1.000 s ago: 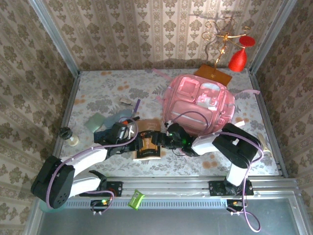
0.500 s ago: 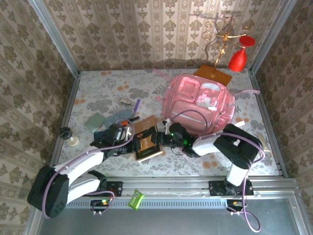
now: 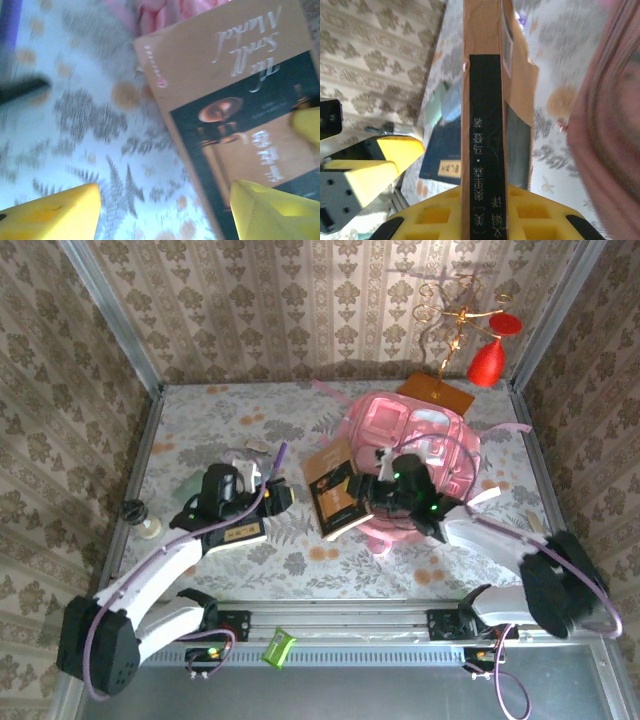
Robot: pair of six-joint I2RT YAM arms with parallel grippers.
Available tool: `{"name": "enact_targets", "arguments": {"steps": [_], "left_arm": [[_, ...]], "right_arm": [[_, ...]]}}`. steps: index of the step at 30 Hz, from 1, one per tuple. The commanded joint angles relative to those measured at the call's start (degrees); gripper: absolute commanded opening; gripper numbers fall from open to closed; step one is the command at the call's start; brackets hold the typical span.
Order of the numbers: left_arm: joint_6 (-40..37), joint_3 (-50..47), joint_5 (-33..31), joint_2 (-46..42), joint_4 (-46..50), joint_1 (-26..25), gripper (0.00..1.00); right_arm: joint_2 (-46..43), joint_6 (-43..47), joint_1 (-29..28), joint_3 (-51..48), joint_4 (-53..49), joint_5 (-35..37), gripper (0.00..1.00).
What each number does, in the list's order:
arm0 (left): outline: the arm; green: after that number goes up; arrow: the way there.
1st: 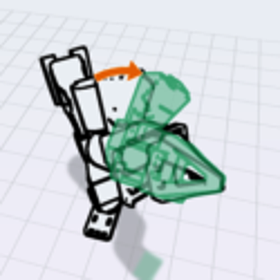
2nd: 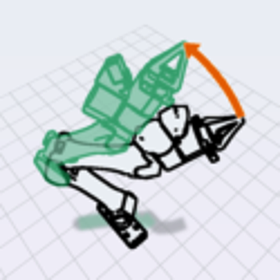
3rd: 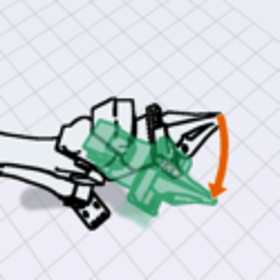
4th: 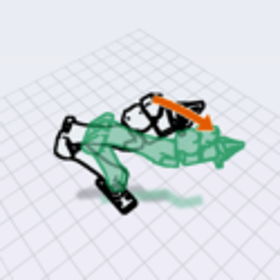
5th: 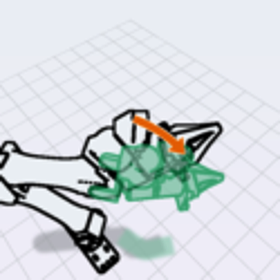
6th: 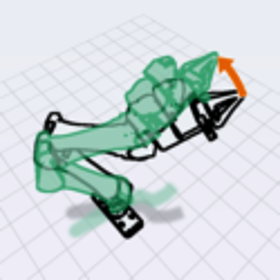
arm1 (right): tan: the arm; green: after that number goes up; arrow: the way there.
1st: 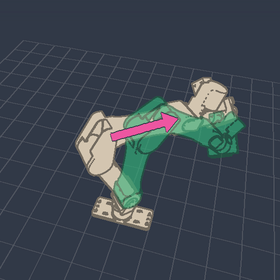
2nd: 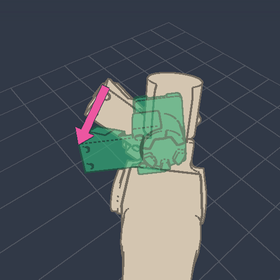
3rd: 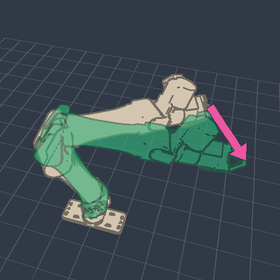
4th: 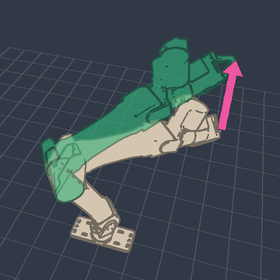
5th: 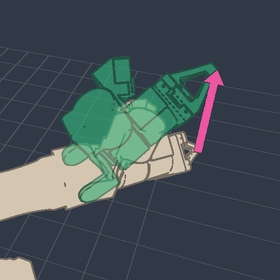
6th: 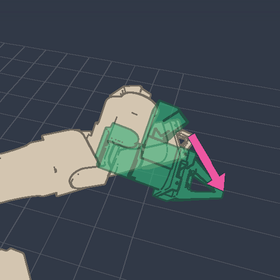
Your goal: Pack books, pencil case, and school supplies into a backpack
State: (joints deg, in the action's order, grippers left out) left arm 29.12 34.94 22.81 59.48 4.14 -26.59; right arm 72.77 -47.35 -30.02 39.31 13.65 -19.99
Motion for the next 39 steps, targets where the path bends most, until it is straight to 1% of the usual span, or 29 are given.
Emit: {"name": "enact_targets", "arguments": {"steps": [1, 2, 3, 5, 7, 10, 11, 13, 16, 19, 21, 23, 27, 32, 37, 39], "left_arm": [[-18.2, 6.7, -4.4, 7.1, -5.5, -4.5, 0.7], [-22.0, 8.5, -5.0, 10.0, -6.4, -5.5, 0.7], [-26.8, 10.2, -3.9, 13.5, -8.0, -6.5, 0.7], [-37.6, 13.2, -2.0, 20.0, -10.4, -9.3, 0.7], [-50.0, 16.8, -0.5, 26.3, -9.4, -12.5, 0.7], [-67.1, 21.8, -0.9, 33.2, -4.6, -16.2, 0.68], [-70.9, 23.5, -0.9, 35.1, -2.6, -16.6, 0.67], [-75.7, 27.9, -0.2, 38.6, 2.1, -16.4, 0.64], [-82.1, 33.9, 2.6, 42.7, 11.6, -15.9, 0.61], [-86.0, 38.1, 3.8, 46.2, 18.9, -15.5, 0.56], [-86.9, 40.0, 4.1, 48.1, 21.7, -15.3, 0.54], [-87.3, 40.6, 5.4, 48.5, 23.6, -15.0, 0.56], [-87.6, 39.8, 12.0, 48.0, 23.8, -13.6, 0.61], [-88.0, 40.9, 13.5, 49.7, 24.6, -13.3, 0.61], [-87.8, 42.5, 10.8, 52.1, 23.5, -13.6, 0.51], [-87.6, 43.2, 10.7, 52.6, 23.3, -13.5, 0.43]], "right_arm": [[-9.9, 5.9, 7.9, 7.4, -13.9, -1.8, 0.0], [-11.4, 5.7, 10.8, 8.6, -16.5, -2.2, 0.0], [-12.8, 5.3, 14.2, 9.7, -19.0, -3.2, 0.0], [-13.9, 4.6, 20.2, 12.0, -23.2, -5.5, 0.0], [-14.4, 5.3, 25.0, 14.0, -26.3, -7.4, 0.0], [-14.5, 8.0, 28.7, 15.8, -29.4, -8.1, 0.0], [-14.5, 8.4, 29.3, 15.9, -29.6, -8.4, 0.0], [-14.0, 9.0, 30.0, 15.8, -29.5, -8.9, 0.0], [-13.2, 8.9, 30.7, 14.8, -28.7, -10.0, 0.0], [-13.0, 8.0, 30.9, 13.0, -27.1, -10.4, 0.0], [-12.9, 7.8, 31.1, 12.3, -26.6, -10.4, 0.0], [-12.7, 7.8, 31.3, 12.0, -26.6, -10.4, 0.0], [-12.7, 7.9, 31.3, 11.7, -26.6, -10.4, 0.0], [-12.5, 7.3, 31.4, 10.7, -25.9, -10.5, 0.0], [-12.5, 6.9, 31.3, 10.0, -25.6, -11.0, 0.0], [-12.9, 7.0, 31.3, 9.8, -26.0, -10.9, 0.0]]}}
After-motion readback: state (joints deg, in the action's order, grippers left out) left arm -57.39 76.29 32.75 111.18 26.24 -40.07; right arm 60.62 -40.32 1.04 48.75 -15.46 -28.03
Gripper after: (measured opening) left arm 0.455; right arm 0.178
